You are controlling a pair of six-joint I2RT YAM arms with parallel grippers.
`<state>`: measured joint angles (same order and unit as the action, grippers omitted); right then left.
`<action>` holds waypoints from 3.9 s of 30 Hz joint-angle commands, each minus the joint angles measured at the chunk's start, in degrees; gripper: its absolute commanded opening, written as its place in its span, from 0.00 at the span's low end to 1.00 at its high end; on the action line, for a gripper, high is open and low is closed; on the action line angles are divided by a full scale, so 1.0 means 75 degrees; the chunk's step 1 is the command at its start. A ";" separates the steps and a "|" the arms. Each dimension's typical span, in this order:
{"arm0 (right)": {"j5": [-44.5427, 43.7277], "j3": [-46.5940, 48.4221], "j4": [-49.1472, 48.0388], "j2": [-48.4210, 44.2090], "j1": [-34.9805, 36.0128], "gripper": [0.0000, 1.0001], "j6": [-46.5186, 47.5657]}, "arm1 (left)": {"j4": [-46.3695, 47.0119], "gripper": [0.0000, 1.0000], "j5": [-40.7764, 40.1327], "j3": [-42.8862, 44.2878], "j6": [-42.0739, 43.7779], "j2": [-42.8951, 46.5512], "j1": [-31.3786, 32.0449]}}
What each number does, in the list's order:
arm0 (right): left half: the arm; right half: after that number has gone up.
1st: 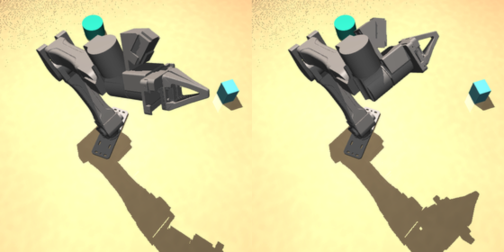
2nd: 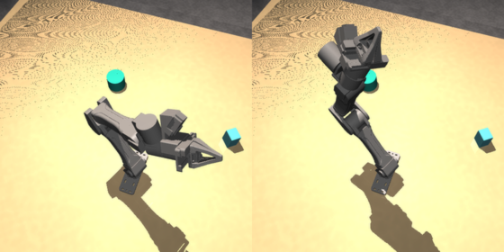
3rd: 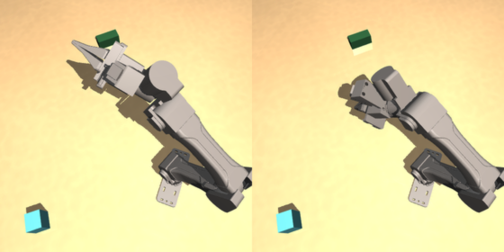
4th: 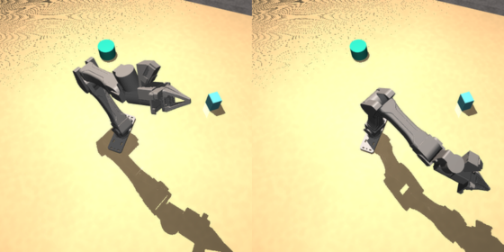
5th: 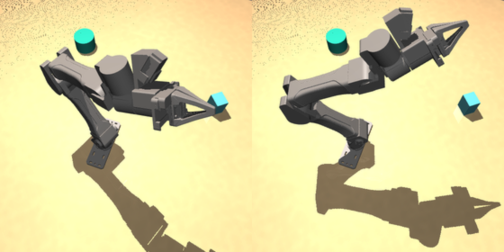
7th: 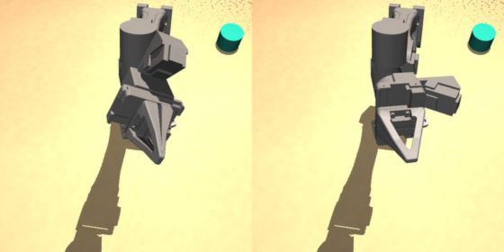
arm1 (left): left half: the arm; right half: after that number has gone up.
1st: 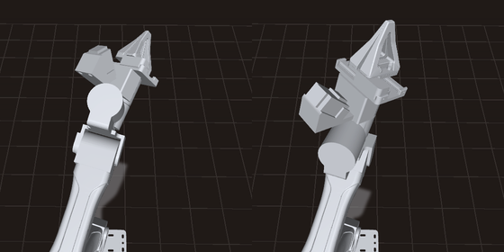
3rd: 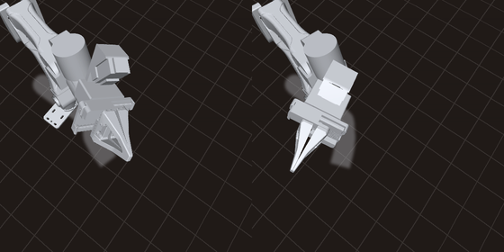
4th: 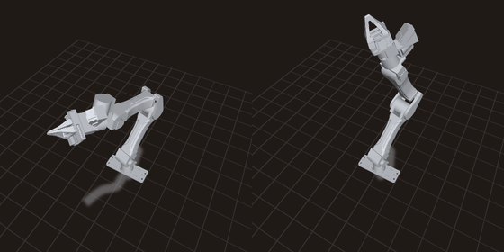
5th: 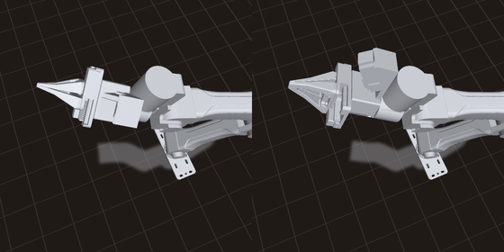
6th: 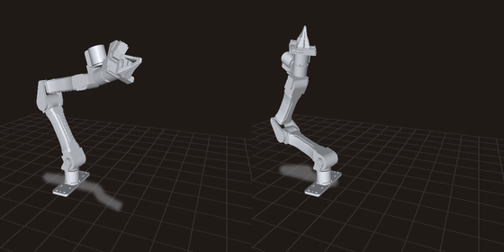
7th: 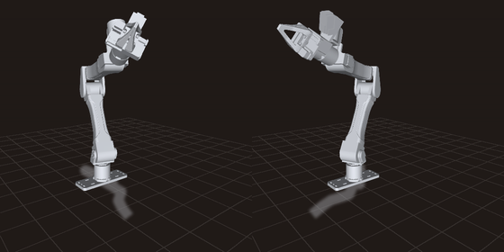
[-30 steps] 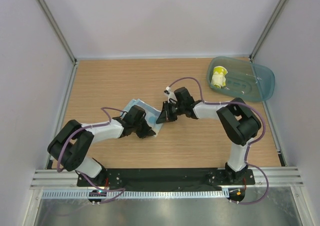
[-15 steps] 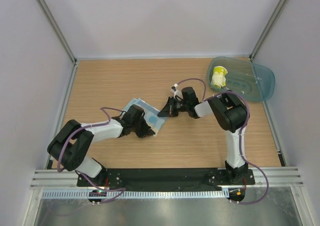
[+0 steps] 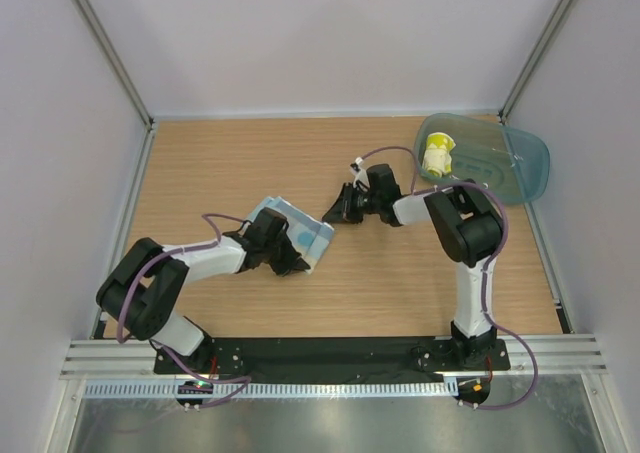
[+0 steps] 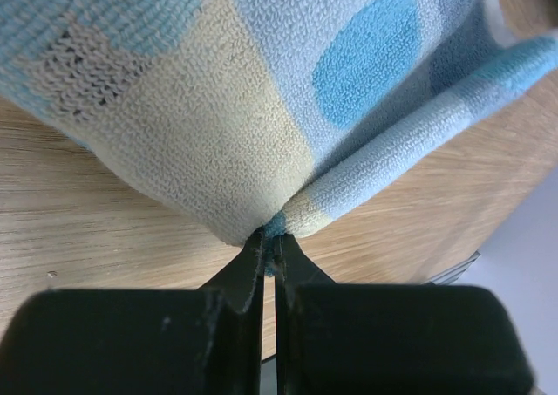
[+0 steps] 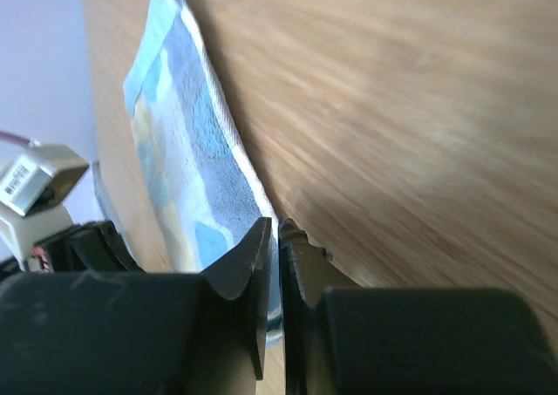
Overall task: Roll the towels
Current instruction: Roll the towel
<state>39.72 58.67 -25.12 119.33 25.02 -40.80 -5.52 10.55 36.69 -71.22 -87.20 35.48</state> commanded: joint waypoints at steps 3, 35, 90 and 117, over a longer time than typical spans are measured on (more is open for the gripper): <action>-0.1371 0.0872 0.2339 -0.1542 -0.0569 0.27 0.0882 | -0.0905 0.00 -0.0094 0.0042 0.0355 -0.0420 -0.0032; -0.0925 -0.2445 -0.1173 -0.1392 0.0543 0.54 -0.0924 | 0.0044 0.00 0.0703 -0.0005 0.0203 -0.0678 -0.0044; -0.2367 0.0274 0.5646 -0.2656 0.1047 0.09 0.0049 | -0.2301 0.35 -0.4735 0.3570 0.4562 -0.1393 0.3964; -0.2063 0.0684 0.6268 -0.2610 0.0977 0.08 0.0400 | -0.1972 0.46 -0.4290 0.2890 0.4445 -0.2003 0.3192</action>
<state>22.44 60.99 20.10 101.60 32.51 -39.24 -21.52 -24.38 60.64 -37.08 -101.65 62.37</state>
